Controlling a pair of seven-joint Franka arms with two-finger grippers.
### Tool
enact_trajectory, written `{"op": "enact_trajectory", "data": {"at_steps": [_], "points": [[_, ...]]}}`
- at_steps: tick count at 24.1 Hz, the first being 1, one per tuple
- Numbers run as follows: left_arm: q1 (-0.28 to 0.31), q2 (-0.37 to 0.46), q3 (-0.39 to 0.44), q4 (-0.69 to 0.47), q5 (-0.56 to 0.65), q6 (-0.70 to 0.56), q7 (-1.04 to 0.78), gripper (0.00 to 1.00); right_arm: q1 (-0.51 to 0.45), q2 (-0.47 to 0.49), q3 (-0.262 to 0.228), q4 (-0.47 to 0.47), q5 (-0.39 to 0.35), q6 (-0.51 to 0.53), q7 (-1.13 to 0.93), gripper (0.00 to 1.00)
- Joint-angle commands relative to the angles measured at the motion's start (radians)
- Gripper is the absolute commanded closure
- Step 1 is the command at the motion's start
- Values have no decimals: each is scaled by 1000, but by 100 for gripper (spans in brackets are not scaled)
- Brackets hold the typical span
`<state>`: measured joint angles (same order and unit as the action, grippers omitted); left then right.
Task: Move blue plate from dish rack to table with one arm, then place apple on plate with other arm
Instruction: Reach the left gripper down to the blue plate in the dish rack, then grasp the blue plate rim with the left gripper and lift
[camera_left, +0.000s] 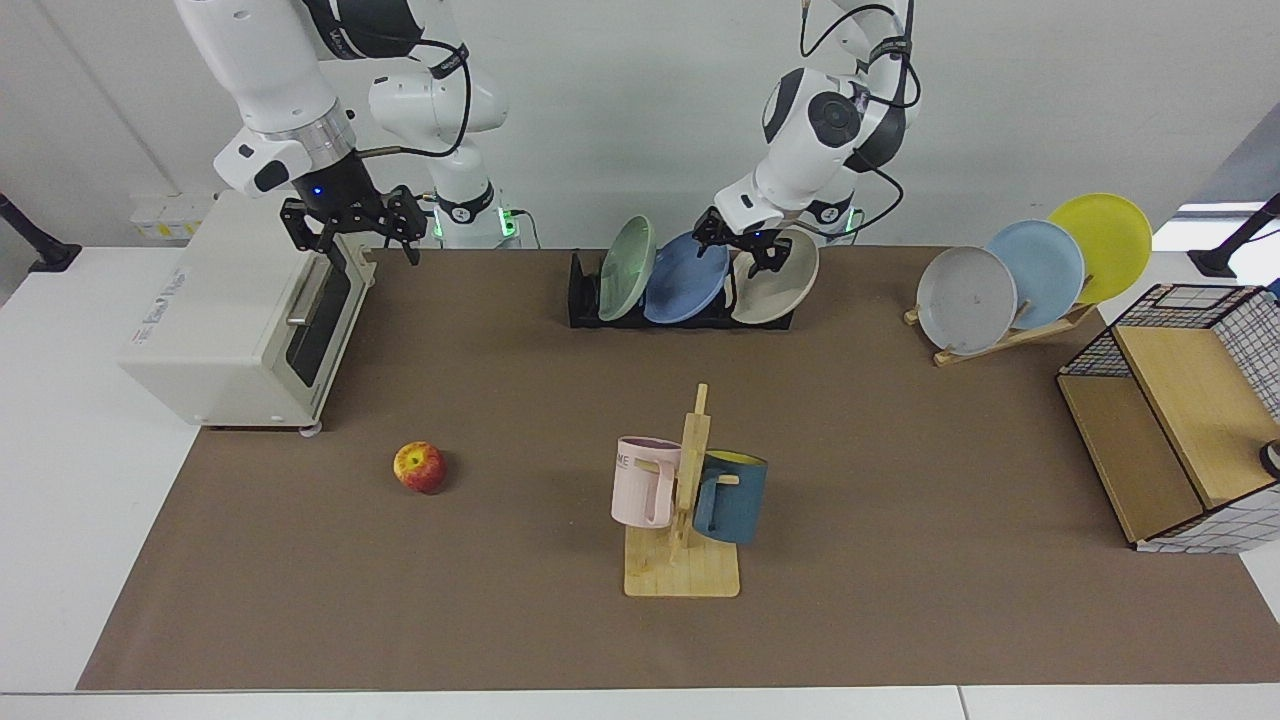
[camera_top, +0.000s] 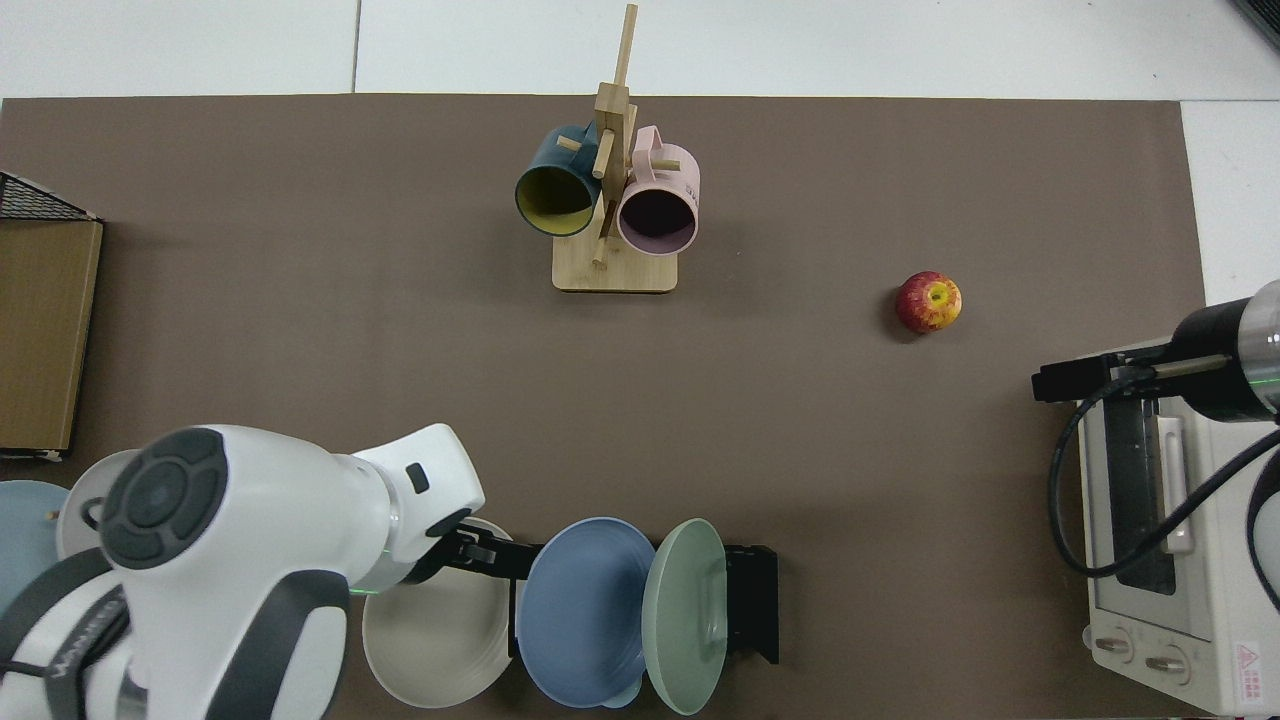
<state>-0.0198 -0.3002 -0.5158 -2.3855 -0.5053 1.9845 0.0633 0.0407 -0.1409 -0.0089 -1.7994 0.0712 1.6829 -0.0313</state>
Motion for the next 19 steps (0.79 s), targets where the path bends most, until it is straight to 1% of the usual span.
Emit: {"op": "enact_trajectory", "data": {"at_steps": [1, 2, 4, 5, 8, 10, 12, 19], "points": [[8, -37, -75, -93, -32, 86, 15, 0, -18, -5, 9, 3, -5, -15, -30, 0], [9, -34, -81, -95, -38, 97, 10, 1, -18, -5, 9, 3, -5, -15, -30, 0], [8, -34, -90, -95, -47, 102, 9, 26, -18, -5, 9, 3, -5, -15, -30, 0], [6, -34, -96, -96, -47, 102, 7, 33, -18, -5, 9, 3, -5, -15, -30, 0], [4, -39, -121, -96, -47, 97, 7, 59, -18, -5, 9, 3, -5, -15, -30, 0], [6, -39, -125, -96, -47, 91, 7, 71, -18, -5, 9, 3, -5, -15, -30, 0], [8, -37, -125, -95, -47, 88, 9, 78, -18, -5, 9, 3, -5, -15, -30, 0], [15, -31, -121, -78, -42, 68, 13, 90, -18, -5, 9, 3, -5, -15, -30, 0]]}}
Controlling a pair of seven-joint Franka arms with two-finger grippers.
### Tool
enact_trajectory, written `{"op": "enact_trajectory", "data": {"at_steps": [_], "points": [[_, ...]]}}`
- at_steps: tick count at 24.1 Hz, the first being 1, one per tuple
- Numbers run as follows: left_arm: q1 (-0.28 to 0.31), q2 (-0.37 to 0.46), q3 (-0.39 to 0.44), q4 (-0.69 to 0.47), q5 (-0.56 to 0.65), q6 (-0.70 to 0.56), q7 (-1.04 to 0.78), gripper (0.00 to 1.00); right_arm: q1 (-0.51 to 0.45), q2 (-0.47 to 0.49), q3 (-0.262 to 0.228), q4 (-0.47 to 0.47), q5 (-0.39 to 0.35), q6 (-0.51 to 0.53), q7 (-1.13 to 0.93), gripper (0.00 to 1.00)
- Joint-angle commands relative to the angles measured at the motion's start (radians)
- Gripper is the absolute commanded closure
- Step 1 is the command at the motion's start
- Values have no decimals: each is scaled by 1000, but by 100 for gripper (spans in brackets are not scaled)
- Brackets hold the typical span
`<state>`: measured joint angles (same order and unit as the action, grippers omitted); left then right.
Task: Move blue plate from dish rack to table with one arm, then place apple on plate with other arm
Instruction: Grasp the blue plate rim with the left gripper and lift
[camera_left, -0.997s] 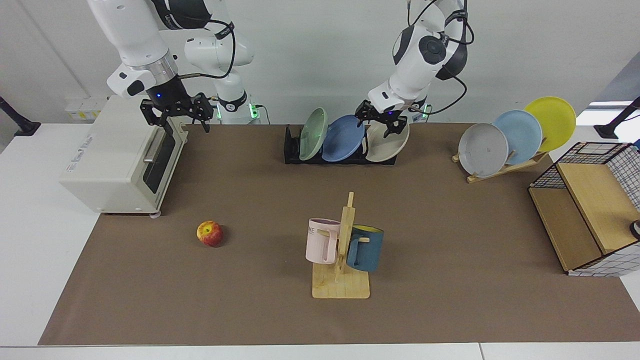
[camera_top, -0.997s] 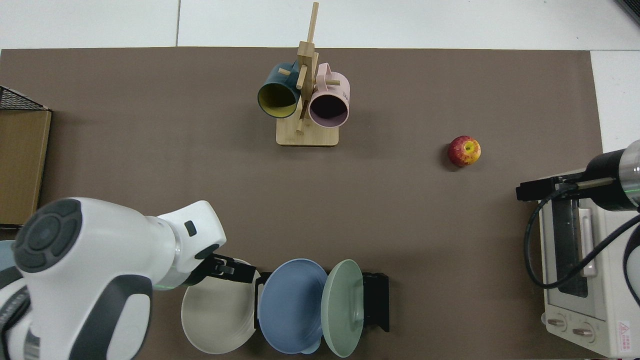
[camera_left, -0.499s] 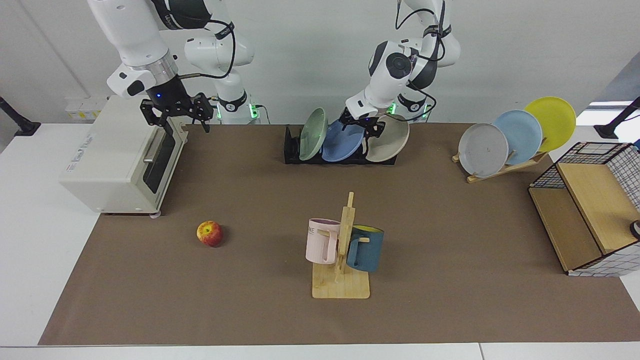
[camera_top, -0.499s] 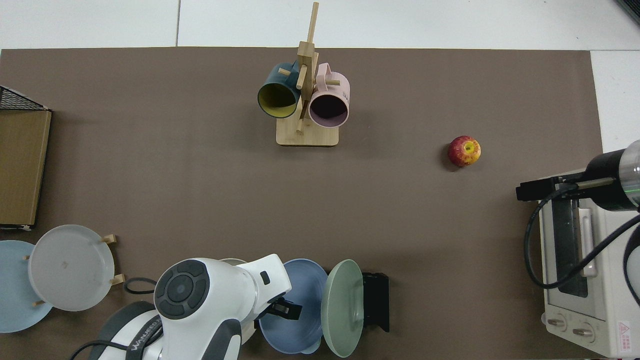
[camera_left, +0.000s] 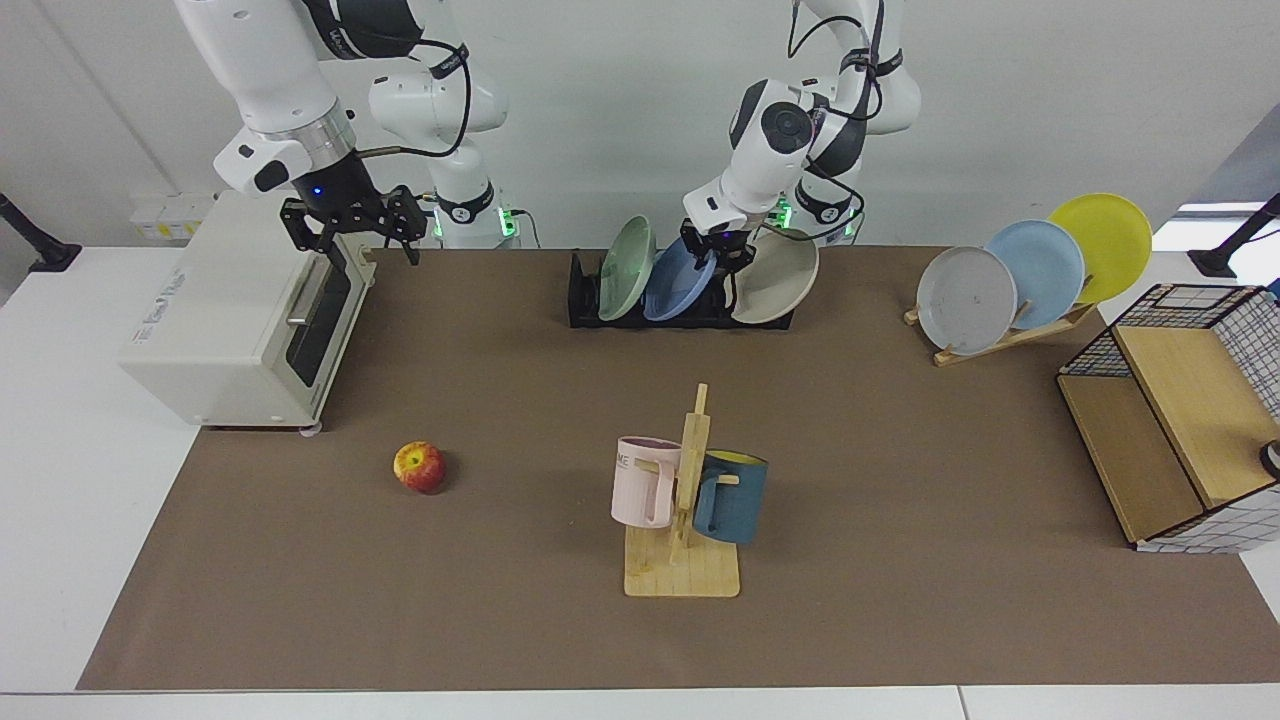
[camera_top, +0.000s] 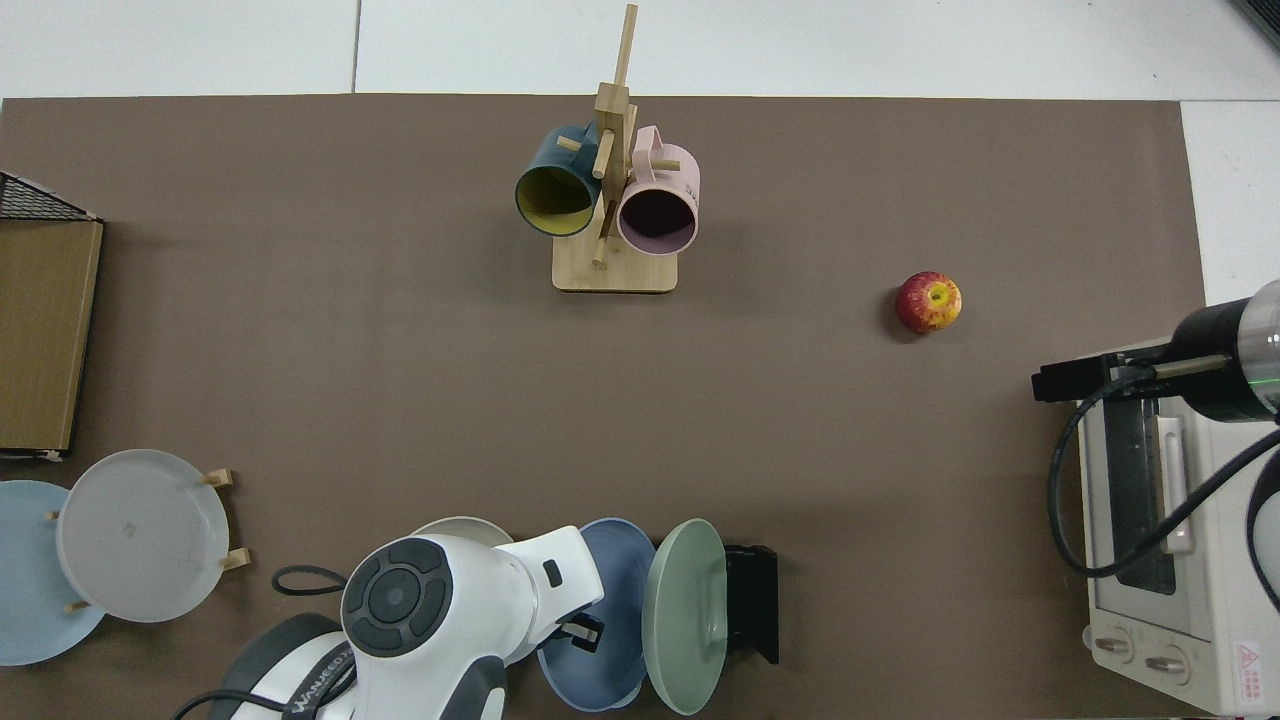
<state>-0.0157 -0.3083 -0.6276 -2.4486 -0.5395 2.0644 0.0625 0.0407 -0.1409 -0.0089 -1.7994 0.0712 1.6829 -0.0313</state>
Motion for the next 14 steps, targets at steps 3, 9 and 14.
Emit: {"op": "enact_trajectory", "data": {"at_steps": [3, 9, 14], "points": [[19, -25, 0, 23, 6, -42, 13, 93, -18, -5, 9, 3, -5, -15, -30, 0], [86, -12, 93, 196, 116, -196, 23, 92, -18, -5, 9, 3, -5, -15, -30, 0], [95, 21, 134, 226, 179, -176, 14, 98, -18, -5, 9, 3, -5, -15, -30, 0]]}}
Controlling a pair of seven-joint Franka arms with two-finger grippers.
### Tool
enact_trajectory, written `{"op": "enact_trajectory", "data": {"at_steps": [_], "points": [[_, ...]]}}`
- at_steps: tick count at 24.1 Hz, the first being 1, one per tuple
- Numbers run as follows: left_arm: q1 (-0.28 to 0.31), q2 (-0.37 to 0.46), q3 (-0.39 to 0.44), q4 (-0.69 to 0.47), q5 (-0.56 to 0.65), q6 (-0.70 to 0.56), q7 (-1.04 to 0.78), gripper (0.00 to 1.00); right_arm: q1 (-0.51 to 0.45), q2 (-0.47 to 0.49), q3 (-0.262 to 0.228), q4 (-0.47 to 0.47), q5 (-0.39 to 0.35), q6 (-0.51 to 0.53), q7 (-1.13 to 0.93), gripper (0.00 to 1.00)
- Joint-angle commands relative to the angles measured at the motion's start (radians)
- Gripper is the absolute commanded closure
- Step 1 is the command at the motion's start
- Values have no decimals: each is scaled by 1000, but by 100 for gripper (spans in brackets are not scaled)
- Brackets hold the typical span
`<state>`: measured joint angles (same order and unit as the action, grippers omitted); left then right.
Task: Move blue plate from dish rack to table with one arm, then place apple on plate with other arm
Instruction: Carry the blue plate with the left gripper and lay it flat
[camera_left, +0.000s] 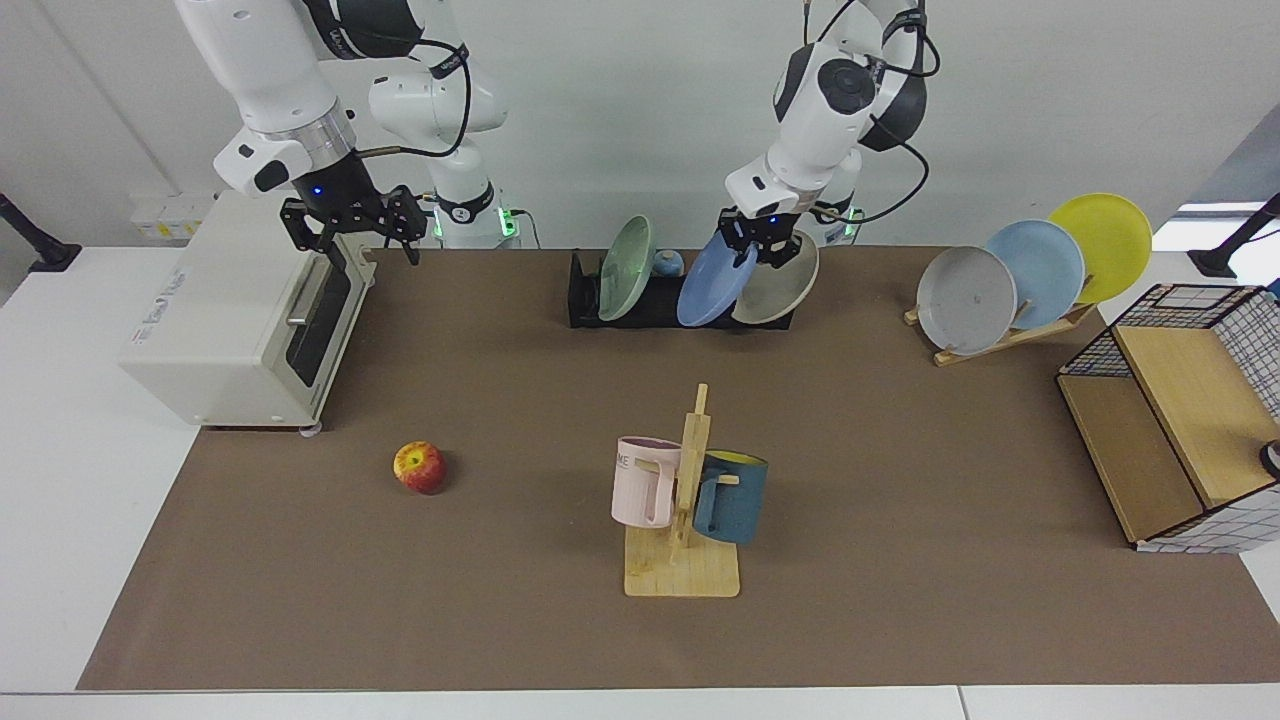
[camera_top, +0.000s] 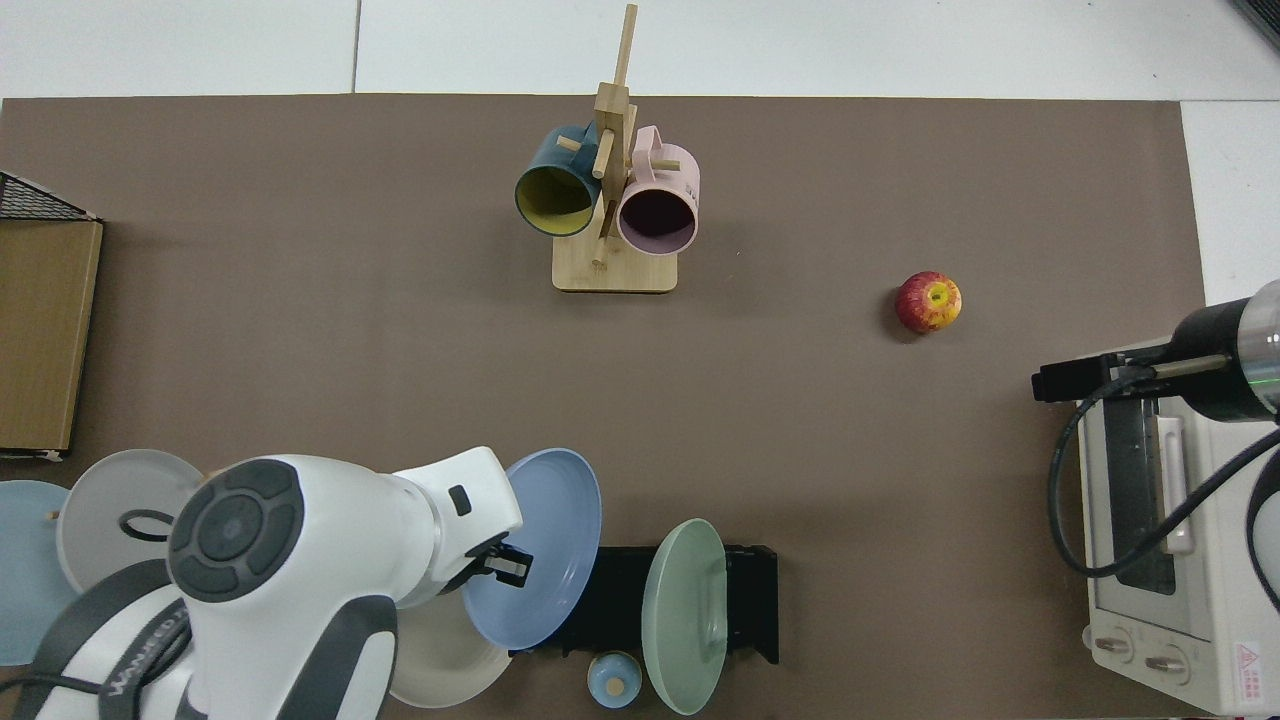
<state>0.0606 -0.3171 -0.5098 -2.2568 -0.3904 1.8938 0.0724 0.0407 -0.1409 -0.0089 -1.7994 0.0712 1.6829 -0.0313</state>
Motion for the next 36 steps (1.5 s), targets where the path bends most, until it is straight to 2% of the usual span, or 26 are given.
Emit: {"op": "enact_trajectory", "data": {"at_steps": [1, 3, 10, 14, 18, 22, 26, 30, 33, 36], "points": [[18, 44, 42, 37, 24, 22, 6, 99, -18, -5, 9, 3, -5, -15, -30, 0], [8, 76, 100, 52, -1, 60, 9, 100, -18, -5, 9, 3, -5, -15, -30, 0], [13, 257, 200, 141, -253, 90, 20, 100, -18, -5, 9, 3, -5, -15, -30, 0], [11, 328, 240, 149, -410, 157, 150, 100, -18, -5, 9, 3, -5, -15, -30, 0], [13, 391, 280, 137, -510, 177, 324, 100, -18, -5, 9, 3, -5, -15, -30, 0], [-1, 435, 283, 106, -606, 244, 409, 100, -18, -5, 9, 3, -5, -15, -30, 0], [-64, 467, 261, 71, -621, 379, 477, 100, -18, -5, 9, 3, -5, -15, -30, 0], [-76, 486, 237, 69, -622, 401, 475, 100, -18, -5, 9, 3, -5, -15, -30, 0], [-96, 495, 221, 69, -622, 444, 466, 79, -18, -5, 9, 3, -5, -15, -30, 0], [-122, 501, 208, 60, -622, 524, 448, 67, -18, -5, 9, 3, -5, -15, -30, 0]]}}
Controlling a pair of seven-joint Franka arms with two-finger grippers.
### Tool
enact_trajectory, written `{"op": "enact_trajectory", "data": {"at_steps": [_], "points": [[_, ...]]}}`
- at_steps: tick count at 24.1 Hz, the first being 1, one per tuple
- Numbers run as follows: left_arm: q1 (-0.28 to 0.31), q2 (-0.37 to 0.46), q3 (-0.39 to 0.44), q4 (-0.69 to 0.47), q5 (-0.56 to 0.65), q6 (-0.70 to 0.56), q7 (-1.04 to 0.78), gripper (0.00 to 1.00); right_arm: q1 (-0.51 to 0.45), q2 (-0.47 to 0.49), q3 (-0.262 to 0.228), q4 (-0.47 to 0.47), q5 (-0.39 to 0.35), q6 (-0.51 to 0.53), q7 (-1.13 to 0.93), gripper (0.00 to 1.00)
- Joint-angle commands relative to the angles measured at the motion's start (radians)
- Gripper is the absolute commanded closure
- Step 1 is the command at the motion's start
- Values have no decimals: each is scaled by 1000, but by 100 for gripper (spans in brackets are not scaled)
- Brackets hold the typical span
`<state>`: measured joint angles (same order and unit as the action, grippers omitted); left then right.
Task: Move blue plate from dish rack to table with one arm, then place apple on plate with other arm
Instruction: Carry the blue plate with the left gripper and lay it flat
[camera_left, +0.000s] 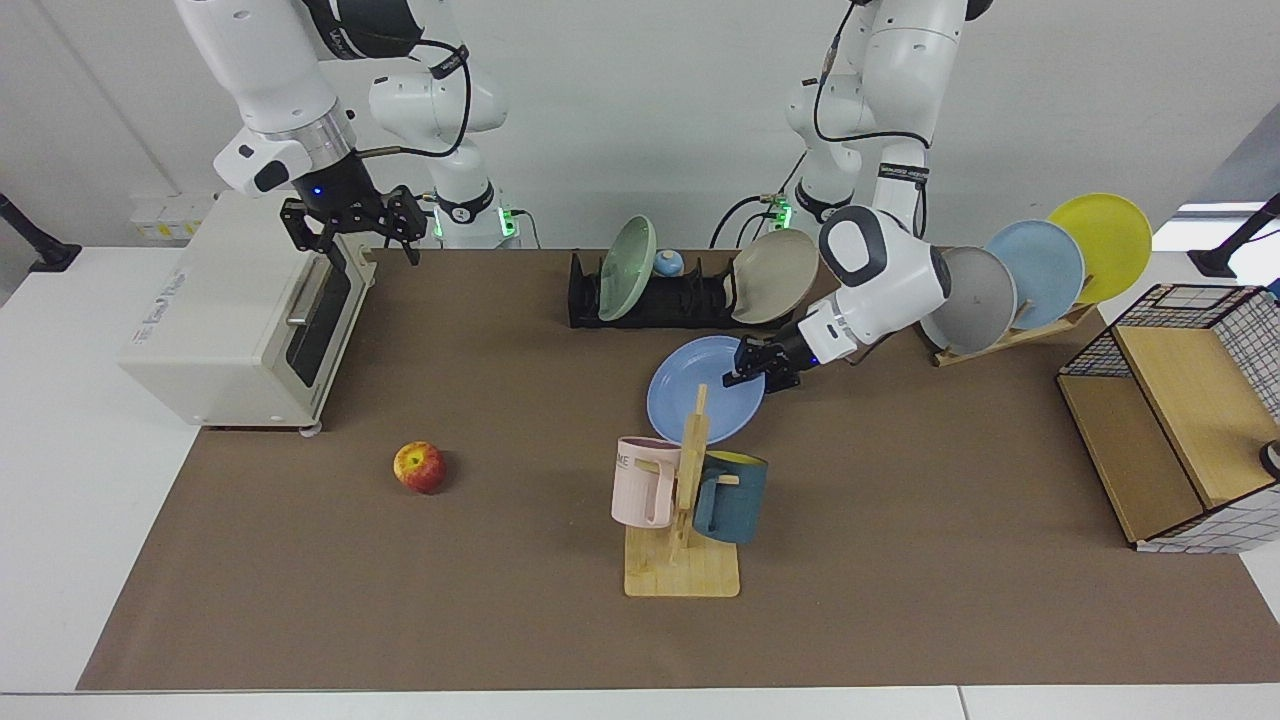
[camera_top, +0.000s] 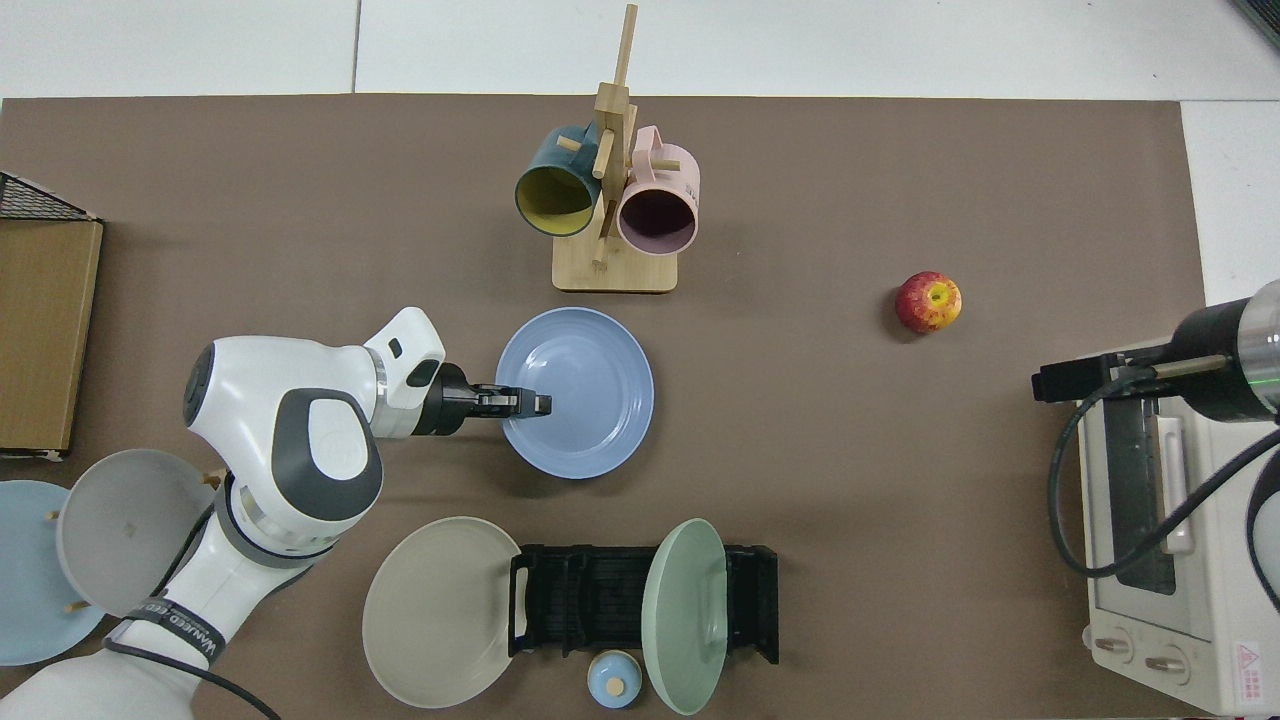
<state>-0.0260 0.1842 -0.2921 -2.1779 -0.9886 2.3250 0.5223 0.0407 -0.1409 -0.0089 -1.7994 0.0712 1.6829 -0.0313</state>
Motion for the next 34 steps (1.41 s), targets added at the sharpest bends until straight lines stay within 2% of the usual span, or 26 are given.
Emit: {"op": "enact_trajectory", "data": {"at_steps": [1, 2, 7, 13, 17, 19, 21, 26, 30, 34], "points": [[-40, 0, -15, -22, -24, 103, -10, 62, -18, -5, 9, 3, -5, -15, -30, 0], [-40, 0, -19, -22, -24, 105, -10, 56, -18, -5, 9, 3, -5, -15, -30, 0], [-41, 0, -21, -22, -19, 106, -34, 43, -18, -5, 9, 3, -5, -15, -30, 0], [-40, -21, -29, -22, -4, 94, -91, 40, -16, -6, 9, 3, -4, -17, -30, 0], [-38, -64, -25, -22, 59, 90, -165, 27, -22, -3, 3, -3, -18, 40, -51, 0], [-37, -78, -25, -22, 126, 86, -212, 19, -28, 0, 0, -9, -24, 76, -58, 0], [-32, -100, -24, -20, 207, 67, -264, 16, -36, 9, 1, -11, -34, 104, -58, 0], [-22, -140, -10, 36, 439, -85, -427, 15, -41, 27, 4, -11, -80, 136, -58, 0], [-22, -172, 4, 79, 632, -203, -517, 14, -35, 40, 4, -14, -79, 149, -53, 0], [-19, -232, 4, 90, 798, -262, -565, 13, -39, 93, 6, -50, -65, 233, -59, 0]]}}
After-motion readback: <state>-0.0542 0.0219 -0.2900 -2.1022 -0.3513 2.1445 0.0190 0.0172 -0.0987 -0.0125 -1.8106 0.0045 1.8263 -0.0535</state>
